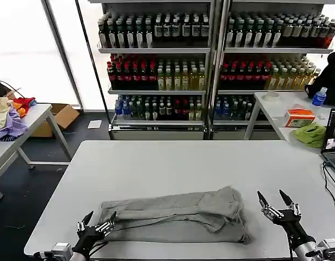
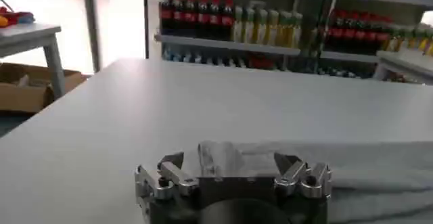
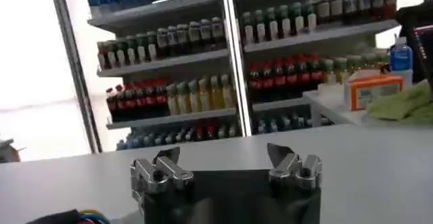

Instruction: Fold and organize the clothes.

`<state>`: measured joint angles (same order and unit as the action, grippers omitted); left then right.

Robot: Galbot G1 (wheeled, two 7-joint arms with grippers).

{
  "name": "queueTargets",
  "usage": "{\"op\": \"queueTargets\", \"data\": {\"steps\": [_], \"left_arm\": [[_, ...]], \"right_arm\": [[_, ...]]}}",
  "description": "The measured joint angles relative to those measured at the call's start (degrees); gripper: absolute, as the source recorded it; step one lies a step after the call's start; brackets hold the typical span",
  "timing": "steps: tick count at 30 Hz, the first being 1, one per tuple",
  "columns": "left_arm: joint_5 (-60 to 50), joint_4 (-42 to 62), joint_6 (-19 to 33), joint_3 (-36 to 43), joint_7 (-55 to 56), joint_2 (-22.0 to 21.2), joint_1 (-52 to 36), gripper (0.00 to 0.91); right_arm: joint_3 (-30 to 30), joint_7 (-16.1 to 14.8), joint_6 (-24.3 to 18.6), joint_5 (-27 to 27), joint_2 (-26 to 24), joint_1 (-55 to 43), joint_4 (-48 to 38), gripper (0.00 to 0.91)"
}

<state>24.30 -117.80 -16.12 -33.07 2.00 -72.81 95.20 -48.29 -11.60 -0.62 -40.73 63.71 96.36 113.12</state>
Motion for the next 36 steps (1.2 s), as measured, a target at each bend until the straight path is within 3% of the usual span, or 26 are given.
{"op": "queueTargets", "data": {"steps": [2, 4, 5, 7, 8, 26, 36], "left_arm": [[0.2, 0.6, 0.1, 0.5, 0.1, -0.6, -0.1, 0.433], [0.3, 1.2, 0.3, 0.8, 0.2, -1.1, -0.3, 0.403], [0.4, 1.6, 0.4, 0.9, 0.3, -1.2, -0.5, 0.282], [0.4, 2.3, 0.7, 1.0, 0.3, -1.5, -0.8, 0.141], [0.5, 2.5, 0.7, 1.0, 0.3, -1.6, -0.8, 0.0], [4.4, 1.6, 1.6, 0.9, 0.0, -3.2, -2.2, 0.0], [10.5, 4.6, -1.2, -12.4, -4.5, 3.7, -4.0, 0.0]], "right_arm": [[-0.3, 0.3, 0.0, -0.7, 0.1, 0.1, 0.0, 0.907], [-0.6, 0.6, 0.2, -1.6, 0.2, 0.3, 0.1, 0.907], [-0.8, 0.7, 0.2, -1.9, 0.3, 0.4, 0.2, 0.907], [-1.1, 0.7, 0.3, -2.5, 0.4, 0.7, 0.5, 0.907], [-1.3, 0.7, 0.4, -2.7, 0.5, 0.7, 0.7, 0.907], [-2.8, 1.3, 1.4, -5.6, 0.5, 0.6, 1.9, 0.907], [-1.9, 1.7, 2.1, -6.1, -0.2, -0.7, 2.0, 0.907]]}}
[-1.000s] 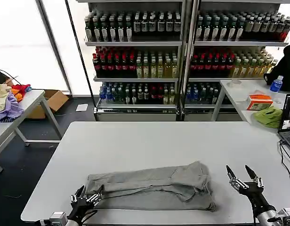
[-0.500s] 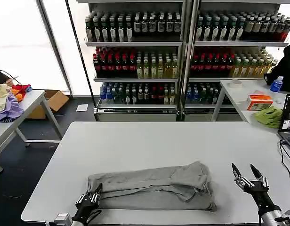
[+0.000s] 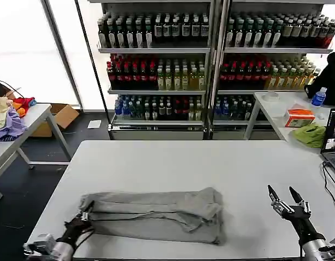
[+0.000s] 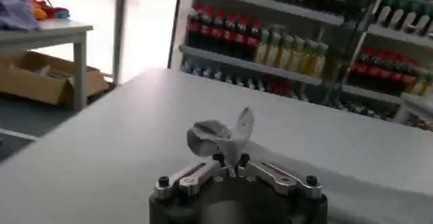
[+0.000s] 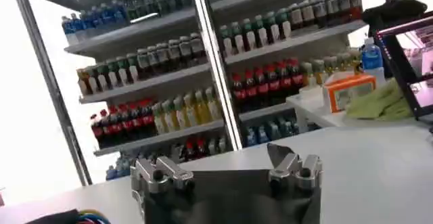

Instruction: Fold and organize the clothes.

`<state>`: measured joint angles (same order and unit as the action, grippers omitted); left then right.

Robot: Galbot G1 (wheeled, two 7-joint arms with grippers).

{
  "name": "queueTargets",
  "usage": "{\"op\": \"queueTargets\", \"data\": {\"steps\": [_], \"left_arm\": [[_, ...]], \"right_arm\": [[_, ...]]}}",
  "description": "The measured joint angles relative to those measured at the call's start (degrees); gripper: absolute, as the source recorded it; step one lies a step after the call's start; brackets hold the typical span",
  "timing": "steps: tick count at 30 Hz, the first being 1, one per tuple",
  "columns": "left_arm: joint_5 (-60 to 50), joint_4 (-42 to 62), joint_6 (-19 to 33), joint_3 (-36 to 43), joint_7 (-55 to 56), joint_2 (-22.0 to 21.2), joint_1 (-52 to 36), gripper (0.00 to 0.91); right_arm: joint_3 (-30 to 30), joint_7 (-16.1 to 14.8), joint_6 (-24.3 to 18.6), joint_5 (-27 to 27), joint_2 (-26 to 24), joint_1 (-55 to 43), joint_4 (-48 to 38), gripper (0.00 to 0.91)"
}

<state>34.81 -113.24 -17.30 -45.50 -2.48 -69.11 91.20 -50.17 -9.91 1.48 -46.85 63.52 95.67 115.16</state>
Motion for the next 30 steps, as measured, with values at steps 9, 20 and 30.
{"op": "queueTargets", "data": {"steps": [9, 20, 30], "left_arm": [[2.2, 6.0, -2.7, -11.1, -2.8, 9.2, -2.1, 0.0], [5.4, -3.4, -4.2, -2.6, 1.3, 11.8, -4.4, 0.0], [9.3, -9.3, -5.9, 21.2, 6.5, 12.6, -10.9, 0.0]], "right_arm": [[0.2, 0.2, 0.0, -0.2, -0.3, -0.1, 0.0, 0.907], [0.4, 0.1, 0.0, 0.2, -0.1, -0.3, -0.3, 0.907], [0.4, 0.2, -0.1, 0.9, 0.3, -0.1, -0.6, 0.907]]}}
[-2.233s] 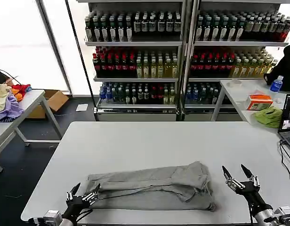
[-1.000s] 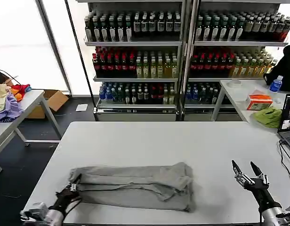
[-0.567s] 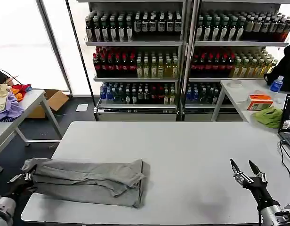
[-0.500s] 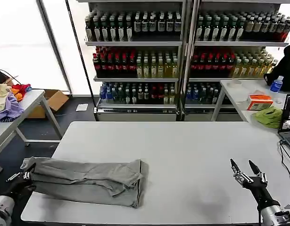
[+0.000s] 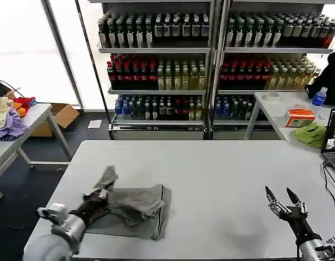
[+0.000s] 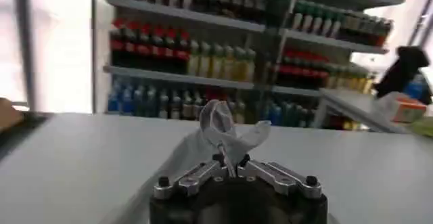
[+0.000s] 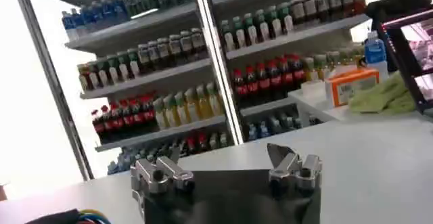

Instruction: Fold and organize the clothes.

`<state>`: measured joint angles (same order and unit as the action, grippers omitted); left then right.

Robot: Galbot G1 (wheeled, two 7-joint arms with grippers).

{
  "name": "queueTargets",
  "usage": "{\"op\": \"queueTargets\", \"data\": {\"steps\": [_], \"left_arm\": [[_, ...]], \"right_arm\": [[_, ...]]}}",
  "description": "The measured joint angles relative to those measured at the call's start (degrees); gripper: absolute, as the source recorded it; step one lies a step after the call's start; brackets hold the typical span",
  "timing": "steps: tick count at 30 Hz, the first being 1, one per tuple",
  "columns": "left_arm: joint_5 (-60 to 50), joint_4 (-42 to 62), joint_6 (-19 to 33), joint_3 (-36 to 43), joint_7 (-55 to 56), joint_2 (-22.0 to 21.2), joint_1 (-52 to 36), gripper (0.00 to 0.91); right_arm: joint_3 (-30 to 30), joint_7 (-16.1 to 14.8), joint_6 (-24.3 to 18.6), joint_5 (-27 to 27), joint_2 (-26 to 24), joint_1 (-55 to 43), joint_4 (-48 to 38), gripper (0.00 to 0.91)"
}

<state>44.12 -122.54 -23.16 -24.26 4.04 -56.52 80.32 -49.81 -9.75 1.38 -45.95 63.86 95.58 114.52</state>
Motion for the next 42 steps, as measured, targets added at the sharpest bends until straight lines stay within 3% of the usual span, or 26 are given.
{"op": "queueTargets", "data": {"steps": [2, 3, 4, 5, 6, 15, 27, 33, 42], "left_arm": [[0.4, -0.1, -0.1, 4.1, 0.5, -0.2, -1.1, 0.01], [0.4, -0.1, -0.1, 5.9, 0.7, -0.4, -1.6, 0.071], [0.4, 0.0, -0.1, 7.6, 0.8, -0.5, -2.1, 0.242], [0.4, 0.3, -0.1, 9.3, 1.0, -0.8, -2.7, 0.766], [0.4, 0.6, -0.1, 10.8, 1.1, -1.1, -3.2, 0.907], [-1.6, 5.8, -0.3, 18.4, 2.2, -4.7, -8.1, 0.907], [-3.4, 7.5, -0.2, 17.8, 4.0, -8.2, -10.5, 0.907], [-3.3, 2.5, -1.0, 11.5, 4.0, -6.8, -8.5, 0.907], [-7.7, 0.8, -1.1, -4.7, 1.3, -5.3, 0.0, 0.907]], "right_arm": [[-0.1, 0.0, 0.1, 0.0, 0.1, 0.1, 0.1, 0.907], [-0.2, 0.0, 0.1, 0.0, 0.2, 0.1, 0.2, 0.907], [-0.3, -0.1, 0.1, 0.1, 0.3, 0.2, 0.3, 0.907], [-0.4, -0.1, 0.1, 0.1, 0.4, 0.3, 0.4, 0.907], [-0.4, -0.1, 0.2, 0.1, 0.5, 0.4, 0.5, 0.907], [-0.6, -0.4, 0.3, 0.3, 1.2, 1.2, 1.2, 0.907], [0.1, -0.4, 0.7, 0.3, 1.2, 1.1, 1.6, 0.907], [0.7, -0.4, 0.9, 0.4, 1.1, 0.5, 1.3, 0.907], [2.1, -0.4, 1.0, 0.4, 0.6, -0.3, 0.7, 0.907]]}}
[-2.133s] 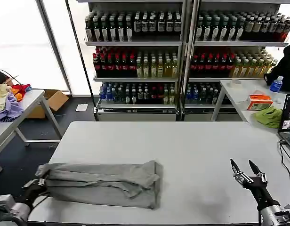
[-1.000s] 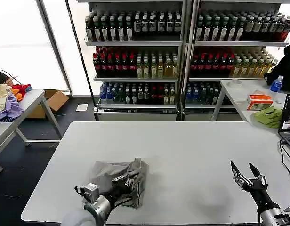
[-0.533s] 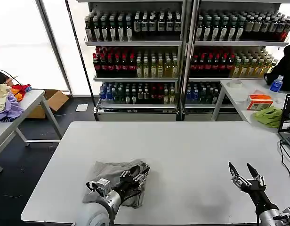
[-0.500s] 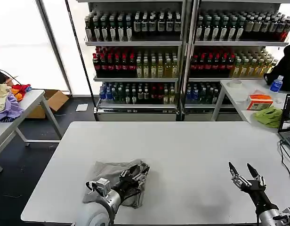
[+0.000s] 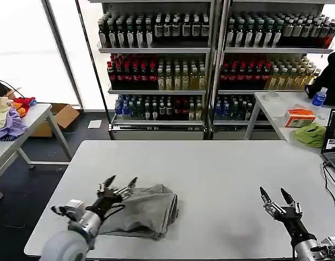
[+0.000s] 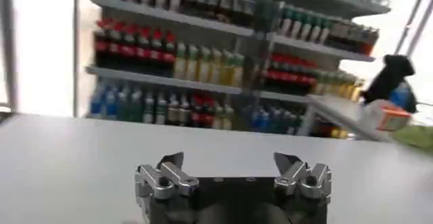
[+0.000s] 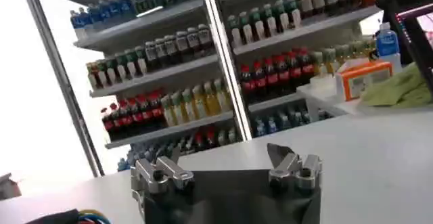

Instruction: Fold and organize the clothes.

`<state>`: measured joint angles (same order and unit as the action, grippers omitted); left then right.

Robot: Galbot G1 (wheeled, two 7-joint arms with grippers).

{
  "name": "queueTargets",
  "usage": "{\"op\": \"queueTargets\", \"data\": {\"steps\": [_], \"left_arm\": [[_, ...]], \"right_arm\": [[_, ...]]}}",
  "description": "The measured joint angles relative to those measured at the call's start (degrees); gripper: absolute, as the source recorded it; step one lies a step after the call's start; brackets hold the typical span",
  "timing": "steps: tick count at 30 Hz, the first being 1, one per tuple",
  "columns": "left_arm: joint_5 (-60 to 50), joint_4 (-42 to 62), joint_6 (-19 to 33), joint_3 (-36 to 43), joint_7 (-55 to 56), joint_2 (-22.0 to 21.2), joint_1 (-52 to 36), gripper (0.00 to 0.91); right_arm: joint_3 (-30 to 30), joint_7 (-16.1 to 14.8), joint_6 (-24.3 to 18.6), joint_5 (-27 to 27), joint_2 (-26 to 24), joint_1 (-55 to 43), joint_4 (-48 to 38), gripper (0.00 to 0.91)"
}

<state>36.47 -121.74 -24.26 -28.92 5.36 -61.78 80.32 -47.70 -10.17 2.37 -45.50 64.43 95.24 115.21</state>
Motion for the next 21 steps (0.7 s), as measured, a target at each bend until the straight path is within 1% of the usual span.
{"op": "queueTargets", "data": {"steps": [4, 8, 15, 21], "left_arm": [[-3.1, 0.9, 0.4, -3.9, -1.2, -0.7, 4.0, 0.907], [-4.8, 1.4, 0.2, -5.6, -1.8, -1.8, 6.7, 0.907], [-5.2, 0.3, -1.0, -5.4, -2.0, -3.7, 9.2, 0.907], [-5.5, 0.1, -1.4, -3.8, -2.6, -4.7, 9.4, 0.907]], "right_arm": [[0.2, 0.1, 0.0, 0.0, -0.2, -0.1, -0.1, 0.907], [0.2, 0.1, 0.0, 0.0, -0.5, -0.2, -0.3, 0.907], [0.3, 0.1, 0.0, 0.2, -0.4, -0.3, -1.0, 0.907], [0.5, 0.1, 0.0, 0.1, -0.3, -0.4, -1.0, 0.907]]}}
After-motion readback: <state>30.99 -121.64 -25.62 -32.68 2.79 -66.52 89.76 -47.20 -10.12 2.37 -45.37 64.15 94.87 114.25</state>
